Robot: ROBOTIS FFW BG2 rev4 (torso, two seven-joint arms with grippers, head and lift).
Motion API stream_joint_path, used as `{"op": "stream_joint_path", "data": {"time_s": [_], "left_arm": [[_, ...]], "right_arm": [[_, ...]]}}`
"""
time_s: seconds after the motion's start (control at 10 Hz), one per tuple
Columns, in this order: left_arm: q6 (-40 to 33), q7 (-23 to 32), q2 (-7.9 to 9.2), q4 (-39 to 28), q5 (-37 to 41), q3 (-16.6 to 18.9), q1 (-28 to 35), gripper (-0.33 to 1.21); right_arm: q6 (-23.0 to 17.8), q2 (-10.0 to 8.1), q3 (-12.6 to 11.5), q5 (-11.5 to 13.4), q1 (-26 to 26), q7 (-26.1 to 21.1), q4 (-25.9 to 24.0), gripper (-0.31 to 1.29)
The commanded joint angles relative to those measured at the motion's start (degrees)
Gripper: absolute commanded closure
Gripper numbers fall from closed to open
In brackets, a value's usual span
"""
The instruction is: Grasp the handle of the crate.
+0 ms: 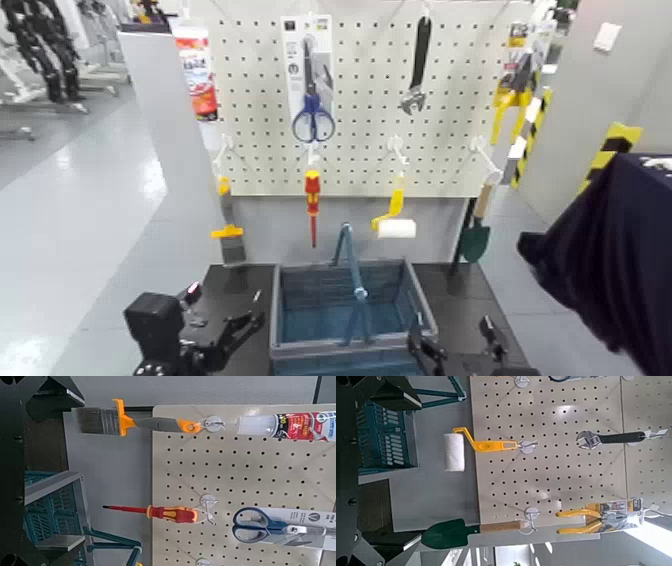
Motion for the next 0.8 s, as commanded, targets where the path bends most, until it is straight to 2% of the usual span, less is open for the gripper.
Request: {"op": "stream_joint_path", "data": {"time_s": [0.1,0.4,0.6,0.7,0.8], "left_arm": [[0.1,-0.1,-0.01,0.3,0.8,-0.1,-0.2,0.11],[2.1,-0.8,-0.18,0.3,5.4,0.6,-0.8,0.1],[7.2,-4.5,-0.45,0.5,9.7,2.8,-3.1,0.1],[9.9,-5.2,-0.18,0.7,13.7,3.3,-4.3,0.11],[12.4,-5.2,0.78,1.3,18.8,2.8,-5.8,0.1]], "right_arm": [[-0.1,0.0,0.0,0.0,-0.1,-0.1,0.1,0.14],[-0.1,0.0,0.0,0.0,0.0,-0.1,0.1,0.14],[0.0,0.0,0.1,0.0,-0.1,-0.1,0.1,0.14],[0.0,0.0,0.0,0.0,0.0,-0.1,0.1,0.14],[0.0,0.0,0.0,0.0,0.0,-0.1,0.1,0.14]]}}
